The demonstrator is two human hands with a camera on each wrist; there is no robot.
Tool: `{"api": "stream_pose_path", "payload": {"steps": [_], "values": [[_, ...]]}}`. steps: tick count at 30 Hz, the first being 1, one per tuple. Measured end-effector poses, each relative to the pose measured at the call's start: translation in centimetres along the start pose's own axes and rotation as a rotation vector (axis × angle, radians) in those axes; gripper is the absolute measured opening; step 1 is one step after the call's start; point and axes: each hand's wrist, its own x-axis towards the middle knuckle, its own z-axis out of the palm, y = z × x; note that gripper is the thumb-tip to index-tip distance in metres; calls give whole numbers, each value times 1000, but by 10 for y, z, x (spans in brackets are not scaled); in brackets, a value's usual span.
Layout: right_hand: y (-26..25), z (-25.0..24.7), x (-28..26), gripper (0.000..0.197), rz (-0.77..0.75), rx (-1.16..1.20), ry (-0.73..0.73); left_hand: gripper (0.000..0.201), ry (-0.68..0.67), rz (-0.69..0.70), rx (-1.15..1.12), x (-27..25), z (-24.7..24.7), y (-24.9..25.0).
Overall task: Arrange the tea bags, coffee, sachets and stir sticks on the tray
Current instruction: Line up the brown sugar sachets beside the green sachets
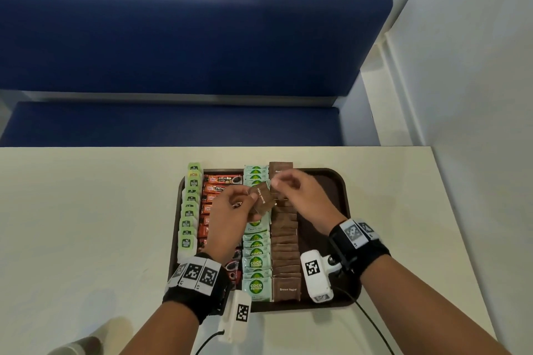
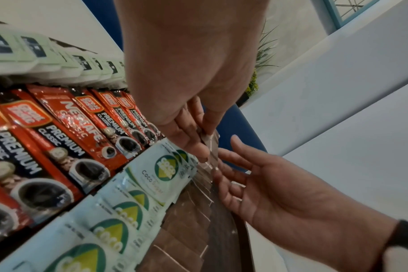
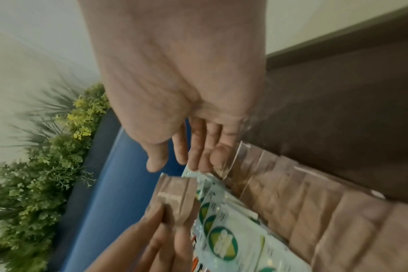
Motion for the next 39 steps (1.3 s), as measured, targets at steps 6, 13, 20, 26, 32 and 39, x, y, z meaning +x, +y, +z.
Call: {"api": "stream_pose_path", "payload": {"steps": [6,13,20,26,32,39], "values": [[18,7,-17,14,98,152,-65,8,-4,21,31,2,10,0],[12,-5,-21,30,-32,-48,-133,16,-107,332,521,5,13,11],[12,-15,-10,20,-64,-17,-33,31,-77,206,441,6,11,13],[17,-23,3,12,-51,-138,-41,20,-8,183,355,6,4,11],[25,-29,28,6,-53,-204,282,16,61,95,163,4,-4,12],[31,-17,45,8,-72,-328,234,15,66,61,73,3,-9,13]]}}
